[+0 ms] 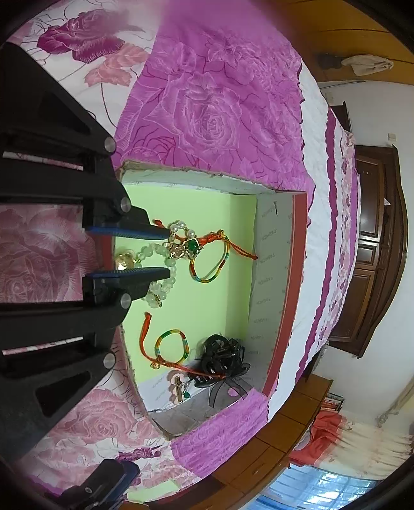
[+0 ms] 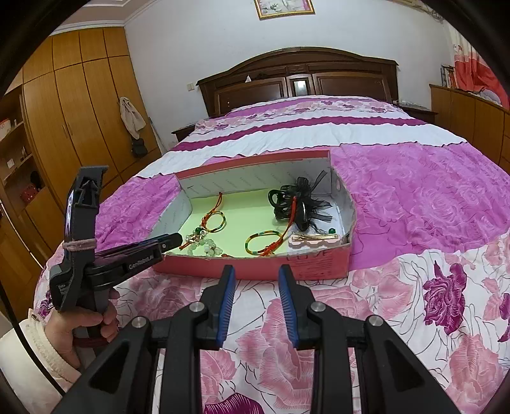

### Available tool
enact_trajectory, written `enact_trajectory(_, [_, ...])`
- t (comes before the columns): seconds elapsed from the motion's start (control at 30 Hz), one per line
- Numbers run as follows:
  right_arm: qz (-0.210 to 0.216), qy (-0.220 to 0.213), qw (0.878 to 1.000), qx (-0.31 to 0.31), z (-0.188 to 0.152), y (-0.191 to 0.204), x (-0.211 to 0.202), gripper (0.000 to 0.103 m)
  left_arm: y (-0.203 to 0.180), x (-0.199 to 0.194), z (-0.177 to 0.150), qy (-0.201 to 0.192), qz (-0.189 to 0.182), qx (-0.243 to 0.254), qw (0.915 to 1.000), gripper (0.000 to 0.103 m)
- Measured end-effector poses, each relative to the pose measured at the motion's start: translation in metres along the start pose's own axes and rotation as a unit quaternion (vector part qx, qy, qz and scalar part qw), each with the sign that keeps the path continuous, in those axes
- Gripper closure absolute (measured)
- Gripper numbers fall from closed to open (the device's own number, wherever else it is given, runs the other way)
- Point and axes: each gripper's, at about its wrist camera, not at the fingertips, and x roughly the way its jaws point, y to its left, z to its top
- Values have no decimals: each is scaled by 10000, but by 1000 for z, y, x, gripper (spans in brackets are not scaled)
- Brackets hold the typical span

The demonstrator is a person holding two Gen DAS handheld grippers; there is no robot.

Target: Organize jewelry

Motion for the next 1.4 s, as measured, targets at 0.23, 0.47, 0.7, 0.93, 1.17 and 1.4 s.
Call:
enact_trajectory(0.23, [-35,-100,9999,-30,-1,3,-6,67,0,-23,-4,-126,-19,-36,9999,84])
enact_trajectory(0.47, [-22,-199,9998,-29,-5,8,-15,61,-5,-51,-17,-284,-44,-11,9996,69])
enact_trajectory(0.7, [-60,-263,9996,-62,-12,13,-20,46,-10,-64,-34,-250,-32,4,9997,64])
enact_trajectory(0.93, [-190,-348,9992,-105,-23,15,-24,38,-17,-67,-46,-218,9,10,9998,62])
enact_trajectory(1.17, [-304,-343,9989,-127,-31,15,-23,36,-19,-65,-52,-202,195,16,9996,60])
enact_trajectory(1.4, [-315,-315,9990,-79,-32,13,-22,36,-18,-66,-53,-251,383,3,9989,60])
